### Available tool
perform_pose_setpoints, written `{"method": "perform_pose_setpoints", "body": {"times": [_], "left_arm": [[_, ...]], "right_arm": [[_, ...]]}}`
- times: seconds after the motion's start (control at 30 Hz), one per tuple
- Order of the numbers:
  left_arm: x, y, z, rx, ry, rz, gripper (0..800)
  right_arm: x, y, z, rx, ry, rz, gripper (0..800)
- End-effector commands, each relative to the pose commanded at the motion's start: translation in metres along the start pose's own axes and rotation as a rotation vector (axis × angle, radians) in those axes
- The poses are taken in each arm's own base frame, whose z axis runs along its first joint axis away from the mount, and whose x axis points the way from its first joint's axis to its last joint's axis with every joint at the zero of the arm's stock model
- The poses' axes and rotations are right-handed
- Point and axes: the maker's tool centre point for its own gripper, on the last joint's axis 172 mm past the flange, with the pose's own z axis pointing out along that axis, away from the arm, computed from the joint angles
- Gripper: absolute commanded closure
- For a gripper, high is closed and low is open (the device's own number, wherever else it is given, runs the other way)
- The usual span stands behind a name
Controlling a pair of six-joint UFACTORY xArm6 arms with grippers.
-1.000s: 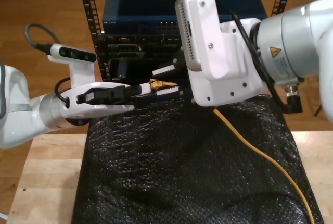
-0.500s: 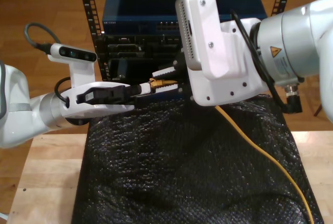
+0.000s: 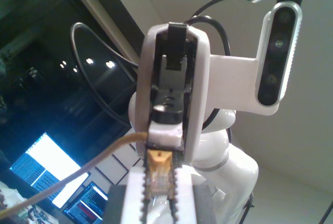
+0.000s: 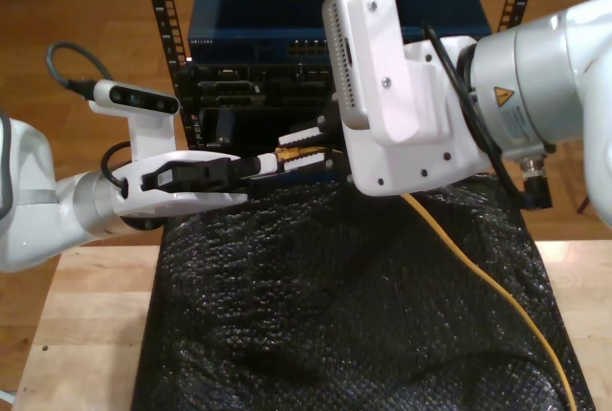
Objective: Grab the cable and plug it in
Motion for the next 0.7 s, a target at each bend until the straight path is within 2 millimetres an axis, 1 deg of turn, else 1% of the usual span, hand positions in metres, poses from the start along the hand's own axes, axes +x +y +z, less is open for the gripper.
{"method": "perform_pose_setpoints", "body": {"times": [0.07, 0.1, 0.2, 0.3, 0.33, 0.4, 0.57, 0.63, 0.7], "left_arm": [[0.000, 0.001, 0.000, -0.001, -0.001, -0.003, 755], [0.000, 0.002, 0.000, -0.006, 0.001, -0.008, 722], [0.000, 0.005, 0.001, -0.018, -0.002, -0.016, 575], [0.000, 0.005, 0.002, -0.019, -0.003, -0.019, 523], [0.000, 0.005, 0.001, -0.018, -0.002, -0.016, 476], [0.001, 0.005, 0.001, -0.018, -0.001, -0.014, 345], [0.001, 0.004, 0.001, -0.013, -0.003, -0.010, 211], [0.002, 0.004, 0.001, -0.009, -0.002, -0.010, 147], [0.002, 0.004, 0.001, -0.006, -0.005, -0.006, 64]], "right_arm": [[0.000, 0.000, 0.000, 0.000, 0.000, 0.000, 753], [0.000, 0.000, 0.000, -0.001, 0.000, 0.002, 759], [0.000, 0.000, 0.000, -0.002, 0.001, 0.003, 783], [0.000, 0.000, 0.000, -0.002, 0.001, 0.003, 793], [0.000, 0.000, 0.000, -0.002, 0.001, 0.003, 797], [0.000, 0.001, 0.000, -0.002, 0.002, 0.004, 799], [0.001, 0.003, 0.001, -0.003, 0.005, 0.023, 800], [0.002, 0.007, 0.001, -0.008, 0.015, 0.038, 799], [0.002, 0.011, 0.002, -0.013, 0.023, 0.055, 799]]}}
